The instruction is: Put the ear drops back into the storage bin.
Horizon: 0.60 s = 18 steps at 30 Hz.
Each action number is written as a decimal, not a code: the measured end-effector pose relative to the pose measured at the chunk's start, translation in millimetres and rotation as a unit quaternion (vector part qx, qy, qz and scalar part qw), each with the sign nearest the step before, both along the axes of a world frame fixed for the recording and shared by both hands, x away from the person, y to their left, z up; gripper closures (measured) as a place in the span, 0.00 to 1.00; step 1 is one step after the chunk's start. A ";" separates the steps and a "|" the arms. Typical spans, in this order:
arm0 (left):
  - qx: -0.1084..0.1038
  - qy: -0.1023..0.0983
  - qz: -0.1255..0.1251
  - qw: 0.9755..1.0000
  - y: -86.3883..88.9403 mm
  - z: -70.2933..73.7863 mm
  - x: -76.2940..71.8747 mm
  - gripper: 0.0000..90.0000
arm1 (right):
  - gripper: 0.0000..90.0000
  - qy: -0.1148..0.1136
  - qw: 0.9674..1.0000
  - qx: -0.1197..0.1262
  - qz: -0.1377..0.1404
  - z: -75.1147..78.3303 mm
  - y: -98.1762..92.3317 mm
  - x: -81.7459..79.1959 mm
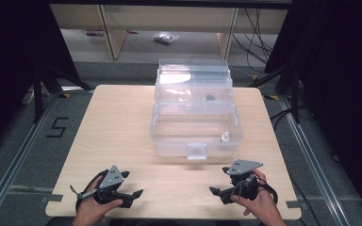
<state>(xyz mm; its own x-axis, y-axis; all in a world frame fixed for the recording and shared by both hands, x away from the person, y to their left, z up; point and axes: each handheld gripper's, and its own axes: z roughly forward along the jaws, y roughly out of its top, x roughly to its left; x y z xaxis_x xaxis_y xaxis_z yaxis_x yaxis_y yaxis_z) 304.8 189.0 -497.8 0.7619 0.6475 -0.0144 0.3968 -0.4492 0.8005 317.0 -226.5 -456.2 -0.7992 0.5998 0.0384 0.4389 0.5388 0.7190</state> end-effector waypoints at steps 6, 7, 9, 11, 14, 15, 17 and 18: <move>-0.002 -0.004 0.004 1.000 -0.6 -0.4 -0.5 0.19 | 0.18 0.002 1.000 0.001 -0.002 -3.2 -0.9 -3.1; -0.002 -0.004 0.004 1.000 -0.6 -0.4 -0.5 0.19 | 0.18 0.001 1.000 0.002 0.002 -3.7 -1.3 -2.9; -0.001 0.000 0.000 1.000 0.0 0.1 0.0 0.19 | 0.18 0.004 1.000 0.001 -0.002 -5.2 -1.8 -3.7; -0.002 -0.003 0.002 1.000 -0.4 -0.4 0.0 0.19 | 0.18 0.009 1.000 0.000 -0.002 -6.5 -1.7 -5.3; -0.003 -0.003 0.001 1.000 -0.3 -0.4 0.0 0.18 | 0.18 -0.001 1.000 -0.005 0.003 -8.4 -3.6 -4.6; 0.001 -0.002 0.002 1.000 -0.1 0.2 -0.2 0.18 | 0.18 0.007 1.000 -0.005 -0.004 -8.3 -3.6 -5.9; 0.000 -0.001 0.001 1.000 0.1 0.2 0.0 0.18 | 0.18 0.006 1.000 -0.005 -0.006 -9.9 -3.7 -6.7; 0.000 -0.002 0.002 1.000 0.0 0.1 -0.1 0.18 | 0.18 0.006 1.000 -0.005 -0.008 -10.3 -4.0 -7.0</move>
